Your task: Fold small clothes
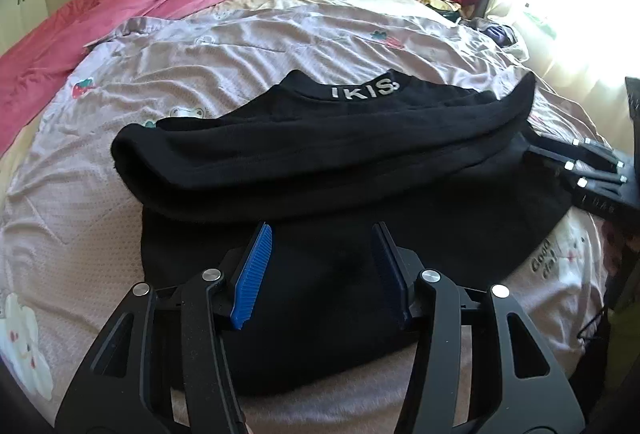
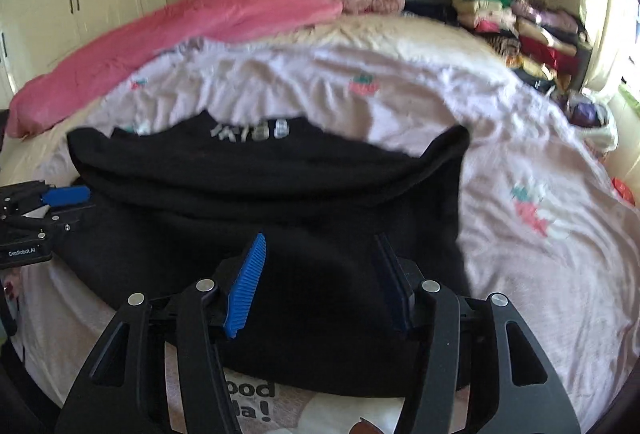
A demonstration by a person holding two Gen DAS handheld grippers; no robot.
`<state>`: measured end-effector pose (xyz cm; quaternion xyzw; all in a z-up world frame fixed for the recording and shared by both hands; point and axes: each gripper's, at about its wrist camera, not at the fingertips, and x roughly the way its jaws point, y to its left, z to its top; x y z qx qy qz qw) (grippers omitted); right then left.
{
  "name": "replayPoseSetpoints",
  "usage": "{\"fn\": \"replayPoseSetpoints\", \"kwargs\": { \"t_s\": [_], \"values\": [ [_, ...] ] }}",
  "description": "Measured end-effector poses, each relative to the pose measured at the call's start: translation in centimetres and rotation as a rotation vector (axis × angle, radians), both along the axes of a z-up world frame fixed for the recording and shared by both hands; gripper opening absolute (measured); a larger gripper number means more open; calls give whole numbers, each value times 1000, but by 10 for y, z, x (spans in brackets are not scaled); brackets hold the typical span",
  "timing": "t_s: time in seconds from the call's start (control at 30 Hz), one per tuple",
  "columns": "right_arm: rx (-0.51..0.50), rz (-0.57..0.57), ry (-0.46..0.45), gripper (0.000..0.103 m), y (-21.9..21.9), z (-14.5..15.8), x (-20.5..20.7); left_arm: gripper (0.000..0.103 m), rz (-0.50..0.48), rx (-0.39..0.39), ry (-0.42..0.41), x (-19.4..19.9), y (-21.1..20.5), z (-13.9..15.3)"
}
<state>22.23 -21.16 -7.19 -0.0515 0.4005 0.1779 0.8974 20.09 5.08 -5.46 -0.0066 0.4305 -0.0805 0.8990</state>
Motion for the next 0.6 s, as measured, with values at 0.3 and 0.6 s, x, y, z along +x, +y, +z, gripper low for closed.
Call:
{"fn": "replayPoseSetpoints", "kwargs": {
  "t_s": [0.3,0.6],
  "values": [
    [24,-26,42,53,12,-16,31,51,20,53,-10,35,-1,-6],
    [-33,-57,42,51,18,-18,77,56,104,26,-9,66,27,-4]
  ]
}}
